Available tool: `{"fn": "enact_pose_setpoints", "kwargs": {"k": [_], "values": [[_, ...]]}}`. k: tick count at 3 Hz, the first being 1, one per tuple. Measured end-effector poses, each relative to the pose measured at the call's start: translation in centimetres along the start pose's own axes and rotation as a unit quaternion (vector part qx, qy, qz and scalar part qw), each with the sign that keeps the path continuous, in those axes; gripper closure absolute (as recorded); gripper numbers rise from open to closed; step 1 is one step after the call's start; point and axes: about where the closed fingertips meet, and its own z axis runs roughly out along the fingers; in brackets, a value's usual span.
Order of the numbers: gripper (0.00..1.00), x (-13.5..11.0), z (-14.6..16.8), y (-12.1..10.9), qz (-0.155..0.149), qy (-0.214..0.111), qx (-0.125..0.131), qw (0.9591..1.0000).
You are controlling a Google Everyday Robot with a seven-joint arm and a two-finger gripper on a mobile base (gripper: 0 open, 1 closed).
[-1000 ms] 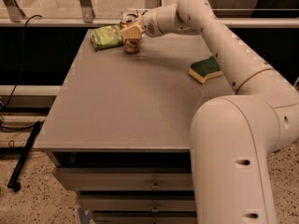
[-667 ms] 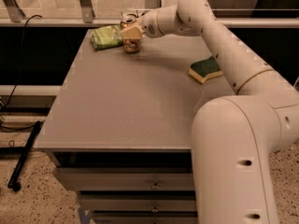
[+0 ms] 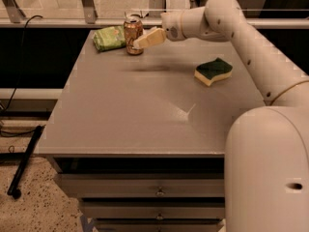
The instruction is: Move orange can near green jalapeno chip bag
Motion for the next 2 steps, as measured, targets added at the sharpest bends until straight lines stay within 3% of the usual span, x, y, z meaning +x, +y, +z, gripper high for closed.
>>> {"fn": "enact_pose_setpoints", "kwargs": {"k": [1,2], "values": [[0.00,-0.3,-6.5,0.3,-0.018,-0.025,0.013,0.9995],[0.00,-1.3,-14.7,2.0,-0.051,-0.049,0.050,0.9962]]}}
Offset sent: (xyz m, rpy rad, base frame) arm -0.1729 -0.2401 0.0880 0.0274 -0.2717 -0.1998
